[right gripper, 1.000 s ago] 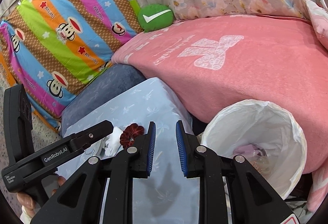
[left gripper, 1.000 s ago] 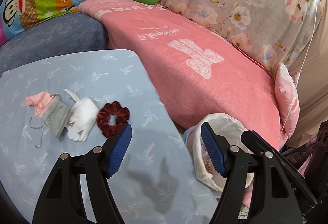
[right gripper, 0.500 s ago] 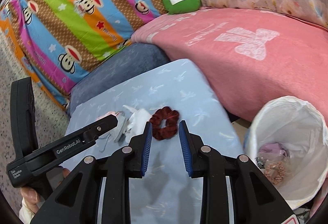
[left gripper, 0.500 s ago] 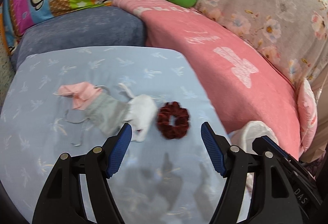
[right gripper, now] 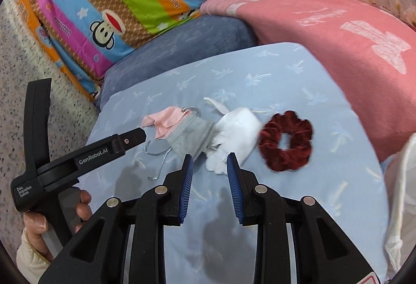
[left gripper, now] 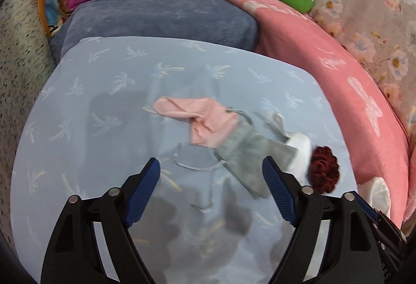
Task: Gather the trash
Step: 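Move both tools back over the pink cloth and grey pouch, then grasp the pink cloth with the left tool while the right tool grasps the grey pouch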
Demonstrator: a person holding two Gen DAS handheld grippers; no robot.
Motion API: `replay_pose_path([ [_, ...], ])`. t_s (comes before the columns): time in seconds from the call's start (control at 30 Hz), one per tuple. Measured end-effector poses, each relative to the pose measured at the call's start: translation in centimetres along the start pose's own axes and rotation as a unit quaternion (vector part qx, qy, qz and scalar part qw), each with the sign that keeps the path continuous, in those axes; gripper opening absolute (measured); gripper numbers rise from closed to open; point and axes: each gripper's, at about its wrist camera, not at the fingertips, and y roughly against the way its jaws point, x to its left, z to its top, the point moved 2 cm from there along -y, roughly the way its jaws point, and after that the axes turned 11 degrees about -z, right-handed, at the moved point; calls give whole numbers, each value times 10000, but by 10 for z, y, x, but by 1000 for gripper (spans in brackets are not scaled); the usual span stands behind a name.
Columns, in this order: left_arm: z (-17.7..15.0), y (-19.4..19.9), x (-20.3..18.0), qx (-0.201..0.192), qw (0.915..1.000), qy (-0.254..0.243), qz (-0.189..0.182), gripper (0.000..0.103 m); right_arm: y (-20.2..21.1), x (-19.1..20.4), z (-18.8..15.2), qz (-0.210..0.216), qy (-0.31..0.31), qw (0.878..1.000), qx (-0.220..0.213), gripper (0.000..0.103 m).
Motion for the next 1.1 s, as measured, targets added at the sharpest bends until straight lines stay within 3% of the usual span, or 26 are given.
replay_pose_path([
  [0.43,30,-49,33,212,9997,120,51,79,-76,23,19,-63,11,9992,392,28],
  [0.5,31,-56,35,269,9995,132,36,76,-83,22,19,-86,14,9990,446,28],
  [0.63,31,-66,37,394,9991,162,-55,59,-94,22,19,-104,8,9986,525,28],
  [0.7,31,-67,35,363,9993,63,-67,48,-98,23,19,-103,18,9985,530,22],
  [0.77,31,-68,35,417,9989,32,-191,27,-99,23,19,-86,16,9985,538,14],
  [0.87,31,-66,33,452,9985,13,-308,11,-99,25,19,-16,-6,9984,559,7],
  [0.97,29,-62,28,448,9983,-53,-359,4,-91,27,19,34,-10,9988,486,7],
  [1.1,30,-49,16,345,9985,-169,-395,3,-70,27,23,139,-50,9994,312,6],
])
